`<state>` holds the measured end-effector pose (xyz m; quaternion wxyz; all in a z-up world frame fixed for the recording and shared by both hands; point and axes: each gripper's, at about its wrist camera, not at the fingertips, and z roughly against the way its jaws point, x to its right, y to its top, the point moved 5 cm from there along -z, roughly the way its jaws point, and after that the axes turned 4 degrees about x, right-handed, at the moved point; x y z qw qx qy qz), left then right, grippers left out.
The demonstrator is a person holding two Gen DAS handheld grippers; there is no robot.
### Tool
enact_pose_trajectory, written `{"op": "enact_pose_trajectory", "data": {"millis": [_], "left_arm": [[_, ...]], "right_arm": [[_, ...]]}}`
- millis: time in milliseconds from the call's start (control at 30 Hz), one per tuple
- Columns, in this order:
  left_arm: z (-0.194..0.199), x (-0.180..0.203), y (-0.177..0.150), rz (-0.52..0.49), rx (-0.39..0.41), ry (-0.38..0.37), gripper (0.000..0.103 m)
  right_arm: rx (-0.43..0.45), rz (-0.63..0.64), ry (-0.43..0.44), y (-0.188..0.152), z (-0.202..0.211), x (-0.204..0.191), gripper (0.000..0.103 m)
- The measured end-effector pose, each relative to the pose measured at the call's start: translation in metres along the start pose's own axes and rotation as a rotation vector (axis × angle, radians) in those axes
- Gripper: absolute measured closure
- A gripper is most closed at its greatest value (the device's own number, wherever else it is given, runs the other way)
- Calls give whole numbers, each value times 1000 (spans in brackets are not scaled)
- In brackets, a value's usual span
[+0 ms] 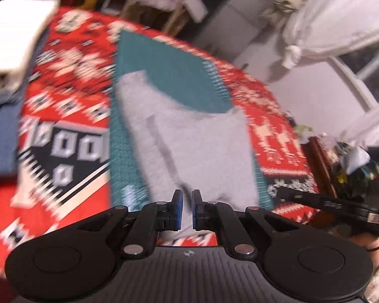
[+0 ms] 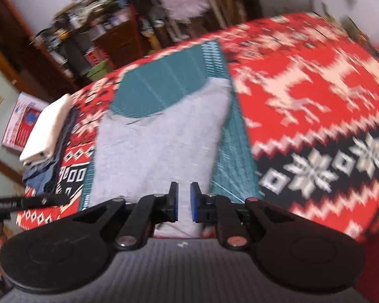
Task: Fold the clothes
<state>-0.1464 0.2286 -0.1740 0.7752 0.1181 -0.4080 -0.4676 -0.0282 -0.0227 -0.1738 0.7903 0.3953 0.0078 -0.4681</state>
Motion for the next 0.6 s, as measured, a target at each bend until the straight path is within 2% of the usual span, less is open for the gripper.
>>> {"op": "enact_pose_trajectory", "data": {"millis": [133,233,400,500,600], "left_arm": [[-28,30,-1,-112,13,-37,98],[-47,44,-13,-198,16,-17,98],[-65,45,-28,-283,5,48,98],[-64,41,-31,-285,7,55,98],[-64,34,-31,-242,3,50,97]], "right_arm": [[6,131,25,-8,-19,-26,91],[12,206,21,-19,-29,-38,93],[32,272,-3,-38,-35,-44,94],[42,302,-18,-48,-36,-46,93],[31,261,-31,-51,-28,-36,93]]}}
